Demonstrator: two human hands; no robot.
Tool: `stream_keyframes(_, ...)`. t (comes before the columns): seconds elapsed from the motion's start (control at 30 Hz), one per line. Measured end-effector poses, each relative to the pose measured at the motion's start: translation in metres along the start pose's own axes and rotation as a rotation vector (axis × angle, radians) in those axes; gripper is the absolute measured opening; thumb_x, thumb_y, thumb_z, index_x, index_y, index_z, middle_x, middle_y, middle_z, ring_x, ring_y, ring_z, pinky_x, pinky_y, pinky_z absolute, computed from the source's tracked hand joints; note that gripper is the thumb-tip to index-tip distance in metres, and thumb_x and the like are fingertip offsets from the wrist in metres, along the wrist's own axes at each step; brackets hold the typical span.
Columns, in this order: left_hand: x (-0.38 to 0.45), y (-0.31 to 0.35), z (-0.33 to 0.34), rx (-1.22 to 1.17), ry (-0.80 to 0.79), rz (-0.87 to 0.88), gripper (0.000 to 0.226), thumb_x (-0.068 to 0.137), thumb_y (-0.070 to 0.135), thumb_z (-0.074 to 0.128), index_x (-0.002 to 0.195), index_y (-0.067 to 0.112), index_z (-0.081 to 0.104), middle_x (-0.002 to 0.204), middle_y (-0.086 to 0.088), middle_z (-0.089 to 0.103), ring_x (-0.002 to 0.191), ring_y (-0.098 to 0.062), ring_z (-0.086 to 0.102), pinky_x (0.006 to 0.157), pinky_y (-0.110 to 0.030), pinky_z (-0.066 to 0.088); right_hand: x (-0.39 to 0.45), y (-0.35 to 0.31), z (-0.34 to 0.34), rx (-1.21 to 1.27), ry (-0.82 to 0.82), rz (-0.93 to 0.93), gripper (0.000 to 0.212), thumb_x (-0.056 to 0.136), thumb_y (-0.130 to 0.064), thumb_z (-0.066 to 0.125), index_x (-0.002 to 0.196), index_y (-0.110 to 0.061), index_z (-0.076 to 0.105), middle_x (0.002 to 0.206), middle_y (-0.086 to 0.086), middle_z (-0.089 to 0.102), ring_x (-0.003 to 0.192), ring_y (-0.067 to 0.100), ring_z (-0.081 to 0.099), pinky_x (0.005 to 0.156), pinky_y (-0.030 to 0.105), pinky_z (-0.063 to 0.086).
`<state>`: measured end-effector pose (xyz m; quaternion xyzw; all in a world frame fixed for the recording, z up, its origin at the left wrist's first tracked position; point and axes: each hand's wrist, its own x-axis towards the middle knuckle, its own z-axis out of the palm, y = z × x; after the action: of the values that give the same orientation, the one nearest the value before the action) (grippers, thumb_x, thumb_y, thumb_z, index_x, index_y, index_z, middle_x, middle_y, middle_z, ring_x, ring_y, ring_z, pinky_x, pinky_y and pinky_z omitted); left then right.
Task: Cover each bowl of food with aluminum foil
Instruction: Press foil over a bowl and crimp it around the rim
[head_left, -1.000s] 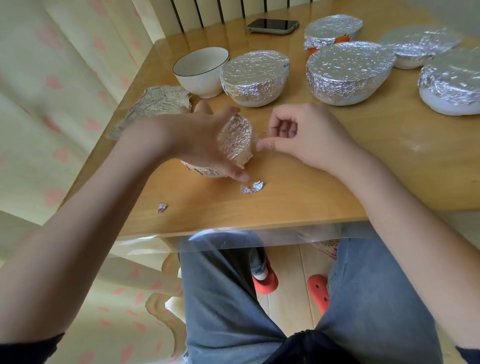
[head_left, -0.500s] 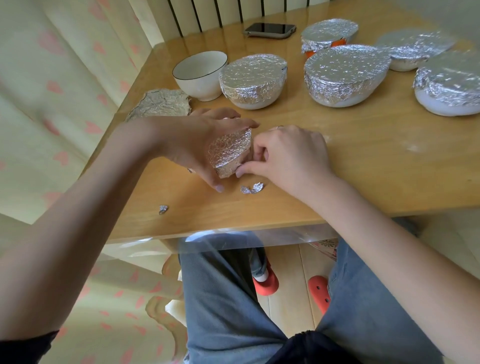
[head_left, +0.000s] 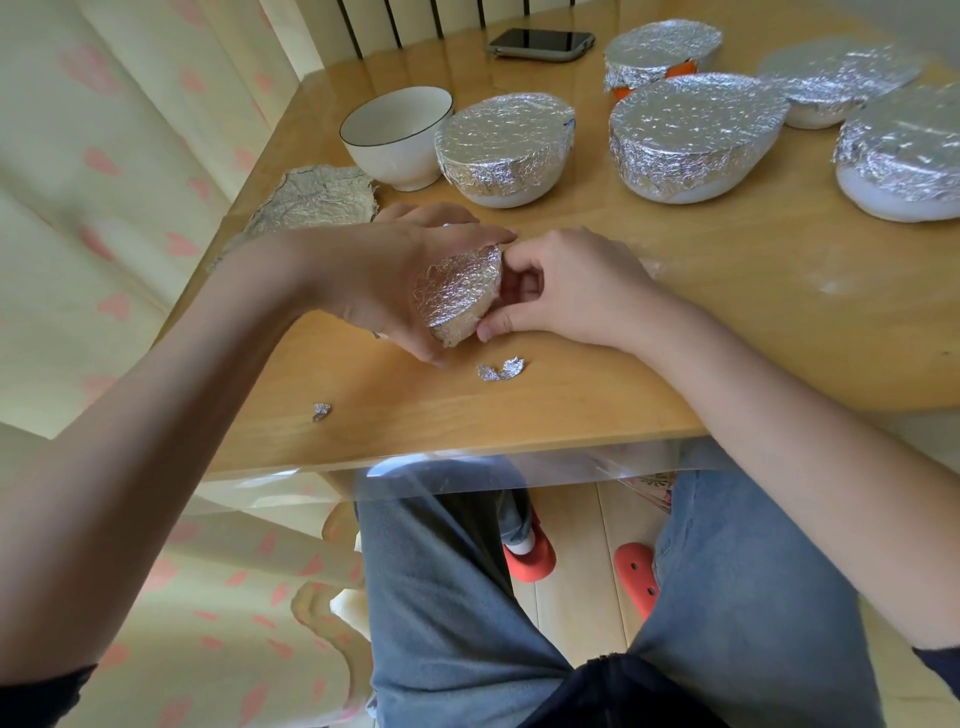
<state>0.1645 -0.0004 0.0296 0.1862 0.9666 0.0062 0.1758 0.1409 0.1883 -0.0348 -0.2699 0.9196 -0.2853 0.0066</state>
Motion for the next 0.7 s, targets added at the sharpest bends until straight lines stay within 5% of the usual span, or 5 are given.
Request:
stream_keyframes(0.4,-0.002,0.001,0.004,0.008,0.020,-0.038,0.114,0.067,0.035,0.083,0.149,0.054,0.006,0.153,0.018,0.015,0.141,-0.015,0.013,0.109,-0.036,0.028,0.009,0.007,-0.002,0.214,-0.039,0.059,0.037,0.056,-0.045,0.086,0.072,-0.019,0.065,0.057,-0.010,0.054,0.051,0.002,0.044,0.056,0.026,0.037)
stream_keyframes(0.5,-0.002,0.002,0.002,0.011,0.019,-0.041,0.114,0.066,0.036,0.084,0.149,0.054,0.006,0.152,0.018,0.016,0.141,-0.016,0.014,0.111,-0.038,0.026,-0.009,0.014,0.000,0.343,0.121,0.114,0.019,0.069,-0.028,0.083,0.077,-0.018,0.070,0.061,-0.011,0.059,0.051,-0.001,0.050,0.060,0.021,0.043)
stream_keyframes(0.57,-0.003,0.003,0.003,0.003,0.024,-0.037,0.113,0.068,0.035,0.083,0.150,0.053,0.007,0.152,0.017,0.016,0.141,-0.015,0.014,0.111,-0.036,0.024,-0.037,0.007,0.005,0.530,0.315,0.224,0.002,0.082,-0.018,0.072,0.084,-0.019,0.072,0.070,-0.010,0.066,0.062,0.000,0.061,0.070,0.022,0.051)
stream_keyframes(0.6,-0.003,0.003,0.004,-0.003,0.027,-0.034,0.113,0.068,0.034,0.083,0.150,0.052,0.007,0.152,0.017,0.016,0.141,-0.015,0.013,0.111,-0.035,0.023,-0.051,0.000,0.007,0.674,0.349,0.286,0.010,0.087,-0.013,0.064,0.091,-0.018,0.072,0.079,-0.006,0.070,0.072,0.004,0.066,0.079,0.027,0.055)
stream_keyframes(0.7,-0.003,0.002,0.005,-0.005,0.033,-0.033,0.113,0.068,0.036,0.083,0.150,0.052,0.006,0.153,0.017,0.015,0.142,-0.014,0.013,0.111,-0.036,0.024,-0.079,-0.025,0.008,0.972,0.213,0.345,0.032,0.092,-0.002,0.050,0.119,-0.010,0.064,0.109,-0.003,0.068,0.101,0.007,0.065,0.097,0.031,0.050)
